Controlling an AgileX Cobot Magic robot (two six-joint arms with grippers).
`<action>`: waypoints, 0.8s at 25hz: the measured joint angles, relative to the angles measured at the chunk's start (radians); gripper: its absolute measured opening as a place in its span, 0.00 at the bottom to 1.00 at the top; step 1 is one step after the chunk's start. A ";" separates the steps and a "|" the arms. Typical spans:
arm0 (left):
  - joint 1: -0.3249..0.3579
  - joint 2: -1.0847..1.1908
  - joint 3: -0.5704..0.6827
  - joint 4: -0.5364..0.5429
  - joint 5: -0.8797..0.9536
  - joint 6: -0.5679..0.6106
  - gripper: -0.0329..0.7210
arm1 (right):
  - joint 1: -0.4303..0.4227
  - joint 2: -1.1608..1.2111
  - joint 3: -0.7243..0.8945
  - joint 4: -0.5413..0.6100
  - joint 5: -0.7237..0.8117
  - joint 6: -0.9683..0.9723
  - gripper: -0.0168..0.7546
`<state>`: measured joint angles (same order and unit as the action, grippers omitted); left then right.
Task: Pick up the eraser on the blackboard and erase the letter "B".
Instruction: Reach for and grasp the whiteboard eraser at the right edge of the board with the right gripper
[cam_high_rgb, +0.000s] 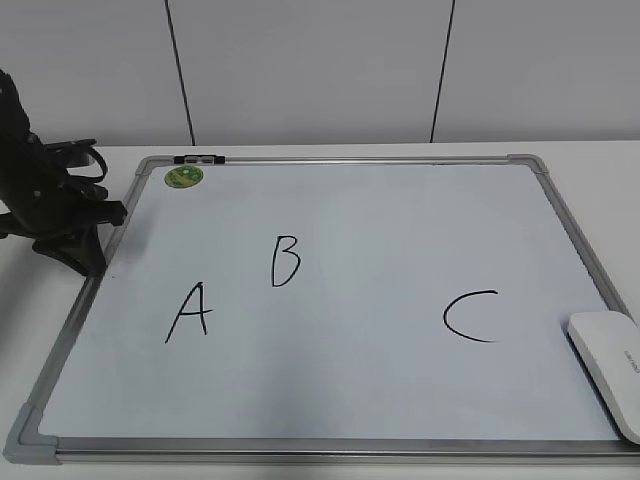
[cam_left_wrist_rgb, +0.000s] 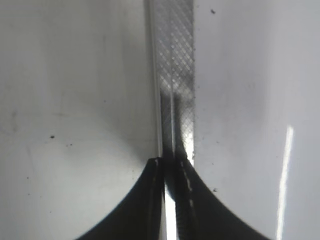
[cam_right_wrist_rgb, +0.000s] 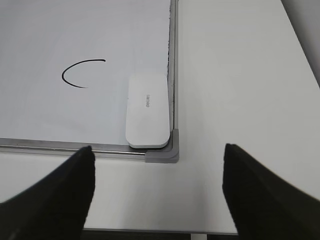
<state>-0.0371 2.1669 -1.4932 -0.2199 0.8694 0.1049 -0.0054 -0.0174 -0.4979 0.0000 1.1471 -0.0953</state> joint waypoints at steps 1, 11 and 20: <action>0.000 0.000 0.000 0.000 0.000 0.000 0.10 | 0.000 0.000 0.000 0.000 0.000 0.000 0.79; 0.000 0.000 0.000 -0.002 0.001 0.000 0.10 | 0.000 0.020 -0.020 0.000 -0.004 0.000 0.79; 0.000 0.000 0.000 -0.002 0.002 0.000 0.10 | 0.000 0.454 -0.120 0.020 -0.179 0.000 0.79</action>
<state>-0.0371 2.1669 -1.4932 -0.2222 0.8716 0.1049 -0.0054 0.4363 -0.6179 0.0205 0.9685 -0.0953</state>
